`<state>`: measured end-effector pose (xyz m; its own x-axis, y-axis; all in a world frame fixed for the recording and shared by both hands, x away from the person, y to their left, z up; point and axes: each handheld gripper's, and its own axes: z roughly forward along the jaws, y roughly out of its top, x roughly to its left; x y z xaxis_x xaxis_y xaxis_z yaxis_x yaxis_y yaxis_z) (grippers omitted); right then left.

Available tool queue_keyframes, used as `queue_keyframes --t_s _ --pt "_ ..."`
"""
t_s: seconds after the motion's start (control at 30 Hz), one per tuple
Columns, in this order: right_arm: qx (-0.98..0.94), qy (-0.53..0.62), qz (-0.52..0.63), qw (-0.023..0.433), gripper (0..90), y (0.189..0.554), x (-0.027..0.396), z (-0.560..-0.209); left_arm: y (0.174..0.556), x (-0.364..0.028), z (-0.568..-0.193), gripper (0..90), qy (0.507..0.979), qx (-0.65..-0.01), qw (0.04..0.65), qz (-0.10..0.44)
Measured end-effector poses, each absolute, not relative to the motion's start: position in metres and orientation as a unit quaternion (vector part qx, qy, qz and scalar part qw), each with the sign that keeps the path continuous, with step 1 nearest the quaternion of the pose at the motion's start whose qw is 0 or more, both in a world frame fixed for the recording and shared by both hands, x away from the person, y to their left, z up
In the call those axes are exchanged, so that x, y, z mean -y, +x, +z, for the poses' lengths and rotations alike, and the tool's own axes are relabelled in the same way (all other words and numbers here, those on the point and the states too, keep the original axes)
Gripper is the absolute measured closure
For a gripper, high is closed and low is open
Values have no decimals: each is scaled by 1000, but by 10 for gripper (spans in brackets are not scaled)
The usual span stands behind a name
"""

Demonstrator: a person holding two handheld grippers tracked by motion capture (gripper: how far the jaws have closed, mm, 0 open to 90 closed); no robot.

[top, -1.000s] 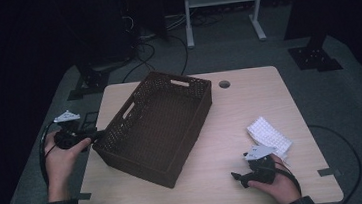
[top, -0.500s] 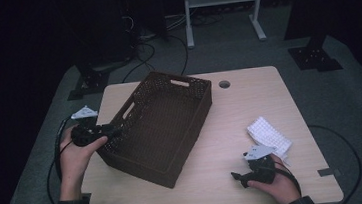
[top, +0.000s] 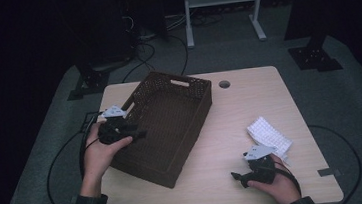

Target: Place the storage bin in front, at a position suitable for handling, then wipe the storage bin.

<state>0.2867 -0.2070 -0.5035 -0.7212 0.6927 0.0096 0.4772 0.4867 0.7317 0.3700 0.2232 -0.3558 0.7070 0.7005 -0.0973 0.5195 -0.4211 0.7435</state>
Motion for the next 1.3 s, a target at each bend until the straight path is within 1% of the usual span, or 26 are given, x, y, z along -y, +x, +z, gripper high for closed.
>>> queue_keyframes --t_s 0.07,0.2,0.5,0.53,0.77,0.9,1.03,1.2,1.3 --pt "-850 343 372 146 130 287 207 -504 370 -221 -356 480 835 -365 396 116" --pt "-850 342 373 147 130 287 207 -504 368 -208 -360 472 835 -361 402 102" --pt "-850 345 372 143 130 287 207 -503 363 -187 -362 474 841 -341 409 101" --pt "-850 345 372 143 130 287 207 -503 362 -182 -363 476 841 -340 411 92" --pt "-850 342 374 144 130 287 207 -504 358 -161 -365 488 855 -311 408 76" --pt "-850 343 373 143 130 286 207 -504 358 -154 -367 488 854 -306 415 68" --pt "-850 343 373 142 130 286 207 -503 358 -145 -370 482 864 -290 405 76" --pt "-850 343 373 142 130 286 207 -503 357 -134 -376 482 865 -283 411 59" --pt "-850 343 373 142 130 286 207 -503 357 -128 -379 482 871 -276 402 55"
